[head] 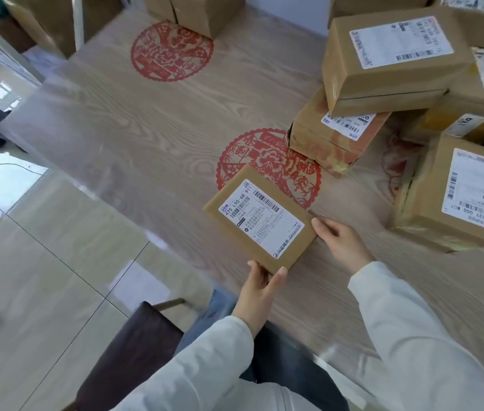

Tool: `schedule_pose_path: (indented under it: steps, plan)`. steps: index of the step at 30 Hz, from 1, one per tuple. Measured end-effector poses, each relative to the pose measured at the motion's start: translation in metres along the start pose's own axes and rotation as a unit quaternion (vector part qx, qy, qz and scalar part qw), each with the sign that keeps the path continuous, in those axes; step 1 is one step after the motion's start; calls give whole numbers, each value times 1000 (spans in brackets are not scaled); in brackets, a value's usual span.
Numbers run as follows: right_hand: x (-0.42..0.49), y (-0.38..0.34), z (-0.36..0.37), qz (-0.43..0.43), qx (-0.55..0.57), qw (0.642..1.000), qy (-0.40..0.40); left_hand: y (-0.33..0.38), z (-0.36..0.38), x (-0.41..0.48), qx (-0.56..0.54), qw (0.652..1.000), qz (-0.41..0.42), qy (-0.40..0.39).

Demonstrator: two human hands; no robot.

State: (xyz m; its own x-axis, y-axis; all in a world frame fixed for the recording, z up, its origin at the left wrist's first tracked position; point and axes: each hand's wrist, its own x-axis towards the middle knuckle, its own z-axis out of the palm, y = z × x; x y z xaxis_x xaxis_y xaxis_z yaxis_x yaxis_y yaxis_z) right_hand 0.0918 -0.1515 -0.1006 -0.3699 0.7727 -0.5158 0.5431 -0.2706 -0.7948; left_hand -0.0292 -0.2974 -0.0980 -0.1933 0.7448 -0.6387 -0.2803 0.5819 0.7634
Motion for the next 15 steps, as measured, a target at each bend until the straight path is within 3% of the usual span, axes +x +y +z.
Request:
schedule_pose_path:
  steps: [15]
  plan:
    - [0,-27,11,-14,64,994,84,54,-45,34,77,995,61,32]
